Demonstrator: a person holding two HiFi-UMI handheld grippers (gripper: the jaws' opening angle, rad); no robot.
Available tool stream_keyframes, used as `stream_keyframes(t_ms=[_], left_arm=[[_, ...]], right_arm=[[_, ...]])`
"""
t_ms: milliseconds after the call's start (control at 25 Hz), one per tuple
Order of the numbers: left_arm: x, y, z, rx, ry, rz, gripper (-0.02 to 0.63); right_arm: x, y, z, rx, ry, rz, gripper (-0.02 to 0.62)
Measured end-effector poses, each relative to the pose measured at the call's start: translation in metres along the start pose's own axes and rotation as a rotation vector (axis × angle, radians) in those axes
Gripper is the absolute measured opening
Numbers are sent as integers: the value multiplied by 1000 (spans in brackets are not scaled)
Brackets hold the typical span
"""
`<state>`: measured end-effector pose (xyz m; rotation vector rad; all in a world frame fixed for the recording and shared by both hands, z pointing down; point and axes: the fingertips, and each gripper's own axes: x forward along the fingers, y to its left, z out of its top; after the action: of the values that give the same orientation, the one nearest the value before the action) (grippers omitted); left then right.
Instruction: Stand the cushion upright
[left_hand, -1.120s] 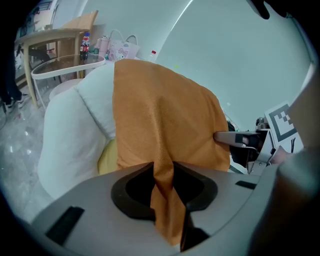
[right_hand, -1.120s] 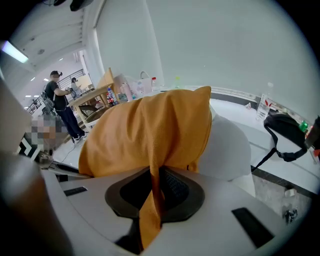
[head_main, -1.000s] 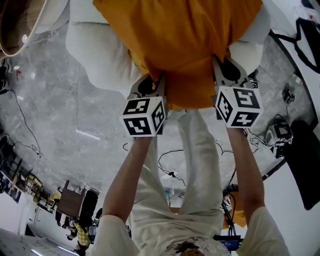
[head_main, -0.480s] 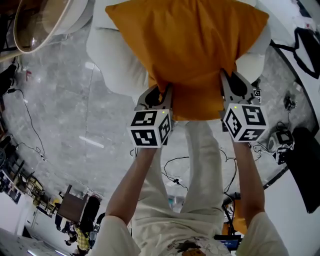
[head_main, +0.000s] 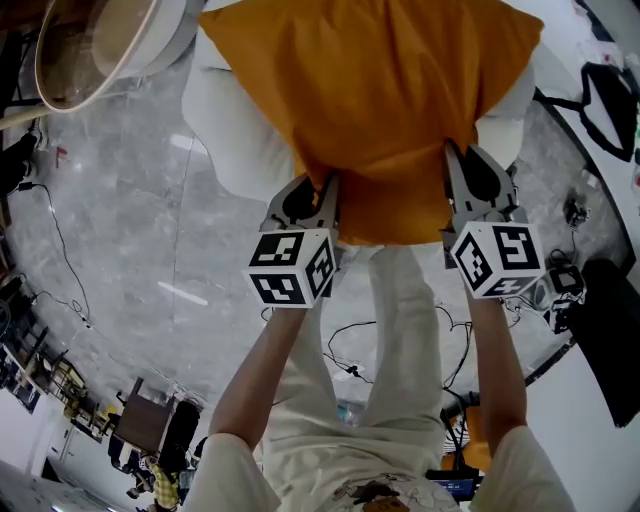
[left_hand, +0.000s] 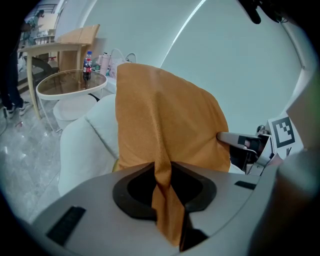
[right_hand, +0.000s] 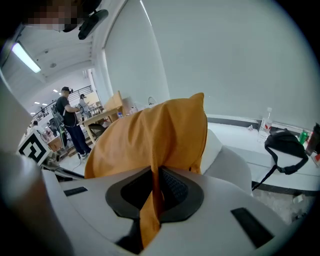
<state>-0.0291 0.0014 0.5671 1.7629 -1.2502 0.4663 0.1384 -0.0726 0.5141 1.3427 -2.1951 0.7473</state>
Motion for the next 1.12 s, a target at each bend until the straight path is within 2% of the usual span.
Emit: stream_keyframes(t_ms=[440, 1120], left_arm=[[8, 2, 51, -26, -90, 3, 86], [27, -3, 134, 7, -191, 6, 74]], right_arm=[[17, -7, 56, -53, -82, 34, 51], [42, -31, 129, -17, -200, 22, 37]])
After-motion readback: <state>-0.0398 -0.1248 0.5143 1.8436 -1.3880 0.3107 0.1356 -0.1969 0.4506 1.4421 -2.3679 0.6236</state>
